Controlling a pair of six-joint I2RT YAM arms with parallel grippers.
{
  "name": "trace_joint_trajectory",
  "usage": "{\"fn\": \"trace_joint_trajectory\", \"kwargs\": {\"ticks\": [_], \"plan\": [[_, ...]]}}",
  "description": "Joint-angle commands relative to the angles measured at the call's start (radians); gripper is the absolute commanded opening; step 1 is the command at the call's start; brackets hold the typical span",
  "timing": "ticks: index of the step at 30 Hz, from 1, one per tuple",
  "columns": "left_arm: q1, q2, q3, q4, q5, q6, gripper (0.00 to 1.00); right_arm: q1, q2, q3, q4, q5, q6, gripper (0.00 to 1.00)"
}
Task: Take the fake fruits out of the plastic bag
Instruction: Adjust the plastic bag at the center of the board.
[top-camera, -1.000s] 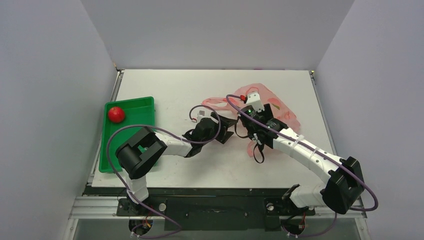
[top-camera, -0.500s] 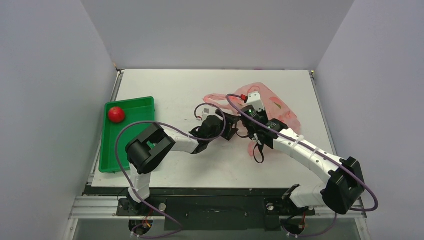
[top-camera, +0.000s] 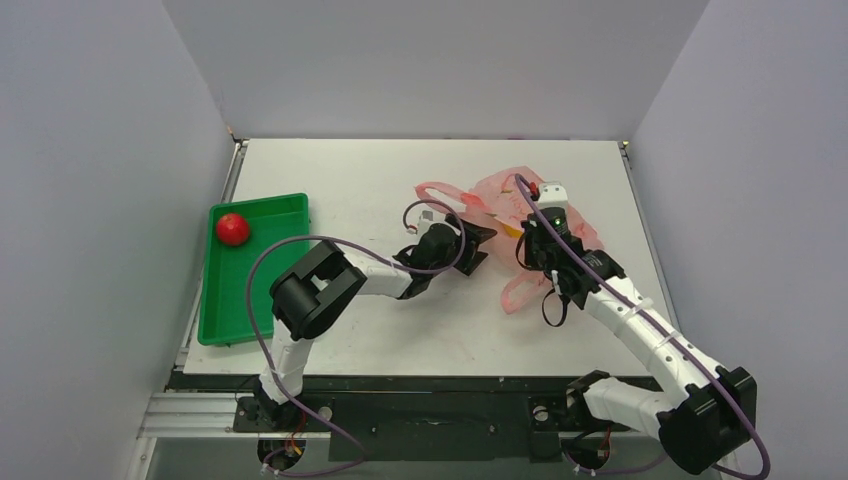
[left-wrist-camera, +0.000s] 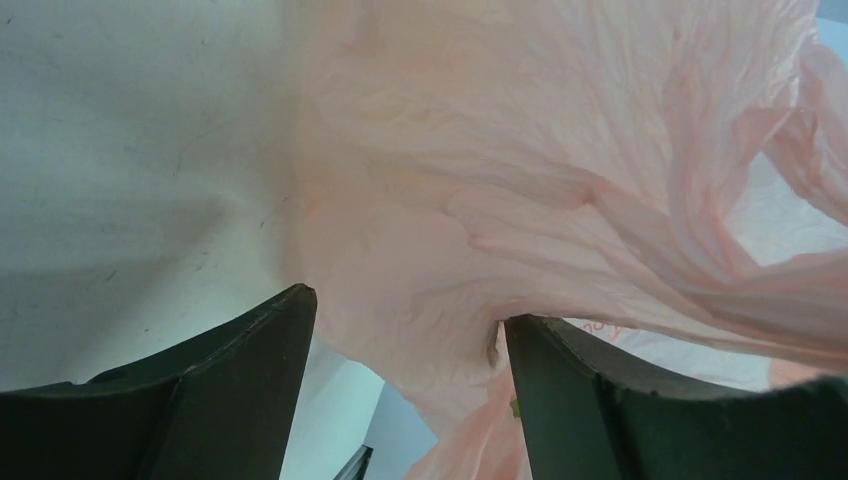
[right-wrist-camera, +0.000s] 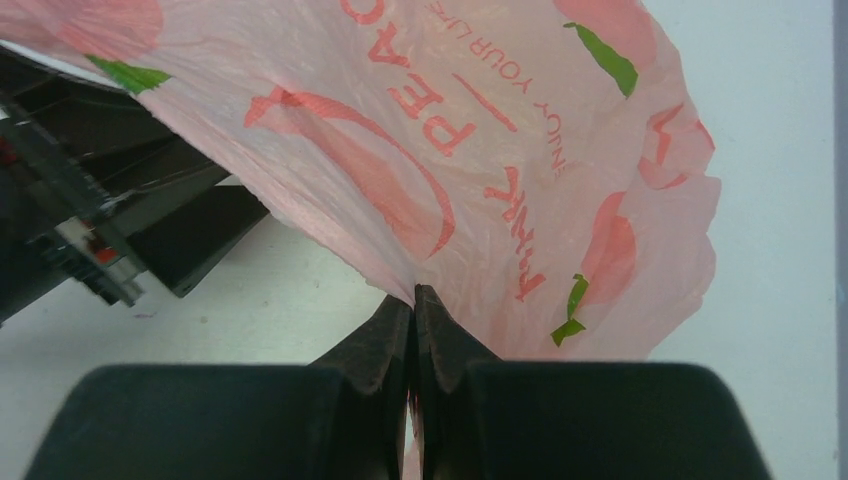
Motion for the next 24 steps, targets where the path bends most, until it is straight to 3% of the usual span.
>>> {"fn": "trace_joint_trajectory", "kwargs": {"ticks": [1,5,10,12,19,24], "plan": [[-0.004,0.028,0.084,-0.032,0.000,0.082,0.67,-0.016,-0.039,0.005,0.055,-0.112,0.018,0.00],[0.001,0.064,0.101,0.006,0.029,0.096,0.62,-0.024,-0.052,0.017,0.047,-0.140,0.024,0.00],[0.015,0.070,0.030,0.081,0.083,0.179,0.20,-0.046,-0.071,0.071,0.011,-0.083,0.039,0.00],[0.026,0.053,-0.002,0.027,0.094,0.241,0.14,-0.080,-0.068,0.112,-0.032,-0.079,0.049,0.00],[0.071,-0.026,-0.147,-0.061,0.085,0.461,0.13,-0.297,-0.095,0.162,-0.125,-0.189,0.068,0.00],[0.110,-0.037,-0.171,-0.054,0.145,0.524,0.13,-0.354,-0.131,0.135,-0.129,-0.216,0.086,0.00]]}}
